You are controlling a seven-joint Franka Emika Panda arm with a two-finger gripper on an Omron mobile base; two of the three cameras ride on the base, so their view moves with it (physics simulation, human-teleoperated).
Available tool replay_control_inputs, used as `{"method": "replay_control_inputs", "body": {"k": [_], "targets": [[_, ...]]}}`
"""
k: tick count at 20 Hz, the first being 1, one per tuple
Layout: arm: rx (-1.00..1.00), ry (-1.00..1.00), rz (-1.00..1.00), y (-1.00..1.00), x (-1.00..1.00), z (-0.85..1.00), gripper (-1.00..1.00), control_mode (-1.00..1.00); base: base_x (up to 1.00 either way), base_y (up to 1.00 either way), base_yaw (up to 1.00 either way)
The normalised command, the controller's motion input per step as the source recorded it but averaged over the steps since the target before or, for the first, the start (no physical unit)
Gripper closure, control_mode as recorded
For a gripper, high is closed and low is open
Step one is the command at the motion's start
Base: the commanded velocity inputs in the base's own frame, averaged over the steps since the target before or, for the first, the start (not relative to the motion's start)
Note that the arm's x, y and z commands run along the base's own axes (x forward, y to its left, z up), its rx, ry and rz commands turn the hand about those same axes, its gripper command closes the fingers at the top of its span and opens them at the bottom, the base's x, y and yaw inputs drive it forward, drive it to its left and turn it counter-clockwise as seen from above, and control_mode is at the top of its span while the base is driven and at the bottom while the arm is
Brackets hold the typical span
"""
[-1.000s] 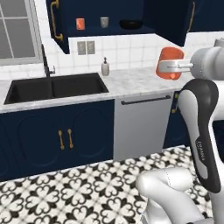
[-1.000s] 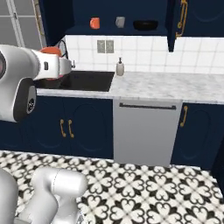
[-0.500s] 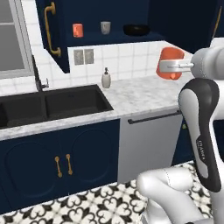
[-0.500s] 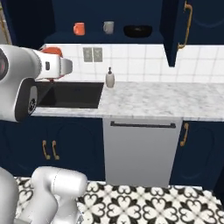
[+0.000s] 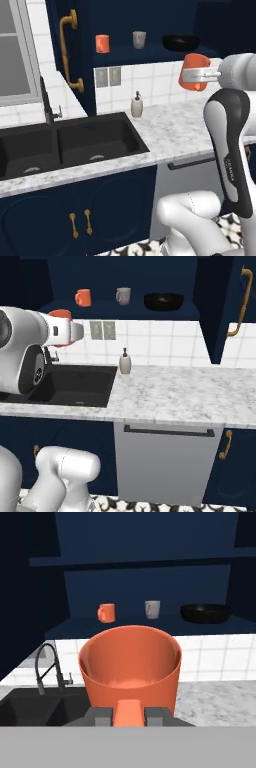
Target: Gather all objects into one cabinet and sort the glasses and bowls to opposite sides.
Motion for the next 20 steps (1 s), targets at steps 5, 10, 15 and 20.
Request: {"method": "replay_control_inputs", "body": {"k": [5,10,15,20], "targets": [[0.0,0.0,0.0,0.0,0.0,0.0,1.0,1.0,0.42,0.07,0.01],[0.0,0.0,0.0,0.0,0.0,0.0,1.0,1.0,0.56,0.08,-0.02],[0.0,0.0,0.0,0.0,0.0,0.0,1.0,1.0,0.34,0.06,0.13],[0.0,0.0,0.0,0.0,0.0,0.0,1.0,1.0,0.16,0.15,0.11]]}}
